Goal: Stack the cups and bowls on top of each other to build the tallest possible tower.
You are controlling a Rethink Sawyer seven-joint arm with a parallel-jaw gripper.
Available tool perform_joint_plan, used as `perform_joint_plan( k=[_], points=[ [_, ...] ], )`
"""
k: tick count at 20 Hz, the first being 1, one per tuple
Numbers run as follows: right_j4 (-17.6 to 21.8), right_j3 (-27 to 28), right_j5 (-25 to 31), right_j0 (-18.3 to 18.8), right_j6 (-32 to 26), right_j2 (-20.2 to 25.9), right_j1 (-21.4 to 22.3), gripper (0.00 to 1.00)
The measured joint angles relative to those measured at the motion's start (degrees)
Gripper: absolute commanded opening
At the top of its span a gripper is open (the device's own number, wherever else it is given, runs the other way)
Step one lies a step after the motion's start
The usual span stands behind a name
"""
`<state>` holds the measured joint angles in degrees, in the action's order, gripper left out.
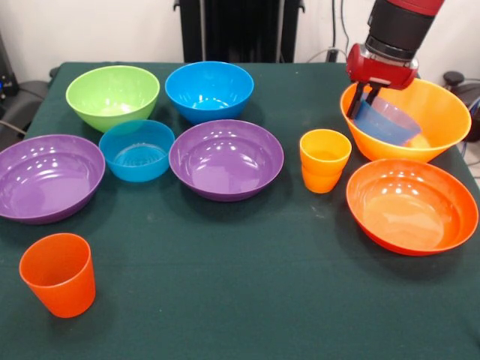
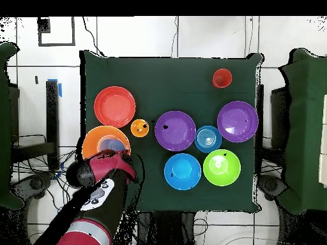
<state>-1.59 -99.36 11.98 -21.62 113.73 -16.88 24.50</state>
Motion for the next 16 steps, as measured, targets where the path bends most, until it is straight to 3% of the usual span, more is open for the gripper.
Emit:
perform_joint_plan(
  k=[9,10,16],
  points=[
    [0.00,-0.02,0.01,1.38,0.00,0.87,0.50,0.00],
    [0.00,-0.02,0.00,2.76,0.00,1.75,1.04,1.00],
    [0.01,-0.03,0.01,4.61,0.00,2.94,2.11,1.00]
  ],
)
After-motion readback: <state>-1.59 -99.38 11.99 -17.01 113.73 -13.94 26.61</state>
